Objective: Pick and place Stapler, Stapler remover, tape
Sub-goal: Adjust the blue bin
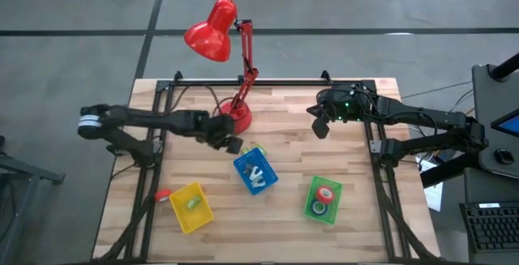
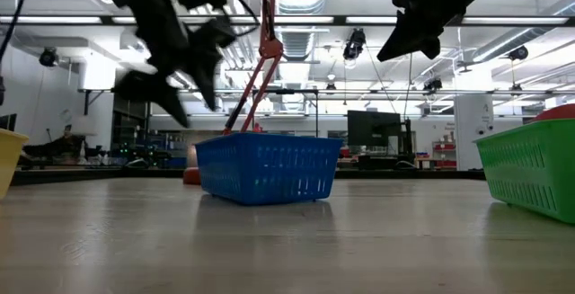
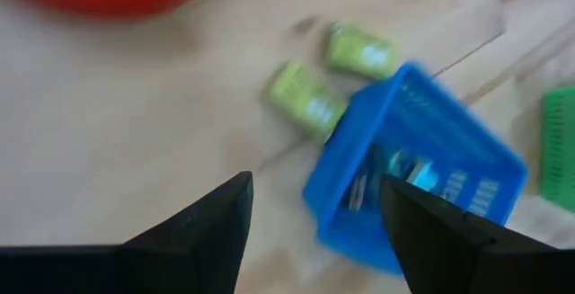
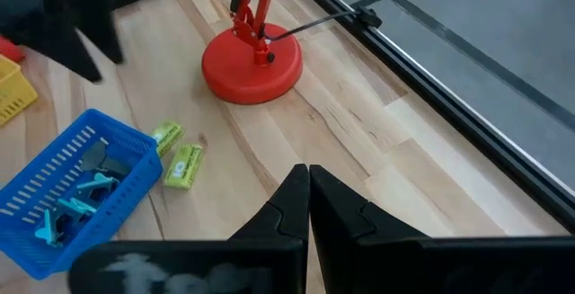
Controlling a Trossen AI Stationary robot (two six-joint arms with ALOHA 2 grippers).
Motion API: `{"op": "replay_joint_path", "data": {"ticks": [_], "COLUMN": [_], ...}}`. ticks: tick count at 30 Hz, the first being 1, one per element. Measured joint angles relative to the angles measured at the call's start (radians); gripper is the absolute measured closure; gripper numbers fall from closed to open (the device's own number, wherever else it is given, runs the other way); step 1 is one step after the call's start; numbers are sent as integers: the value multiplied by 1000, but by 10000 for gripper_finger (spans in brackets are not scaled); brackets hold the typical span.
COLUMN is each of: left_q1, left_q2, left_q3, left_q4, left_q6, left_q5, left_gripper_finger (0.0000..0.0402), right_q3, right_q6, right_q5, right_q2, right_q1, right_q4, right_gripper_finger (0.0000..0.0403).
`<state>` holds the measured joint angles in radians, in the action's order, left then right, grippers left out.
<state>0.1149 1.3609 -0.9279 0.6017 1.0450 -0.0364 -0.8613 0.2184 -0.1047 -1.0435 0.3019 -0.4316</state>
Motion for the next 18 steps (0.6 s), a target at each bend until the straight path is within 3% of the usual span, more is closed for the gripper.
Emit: {"op": "replay_joint_path", "data": {"ticks": [7,13,18], "left_q1": [49,42,42], "left_q2": [168,206,158], "left_q3": [0,0,0], "left_q4": [-199,-229,-233], "left_q6": [-87,-79,-117], "left_q5": [-128,-119,-61], "left_gripper_finger": [186,212,233], "right_q3": [0,0,0], "right_q6": [38,47,55], "right_q5": [0,0,0], "right_q2": [0,0,0], "right_q1": [0,0,0], "right_q4": [-2,-4,-5], "right_gripper_finger": [394,394,394]}}
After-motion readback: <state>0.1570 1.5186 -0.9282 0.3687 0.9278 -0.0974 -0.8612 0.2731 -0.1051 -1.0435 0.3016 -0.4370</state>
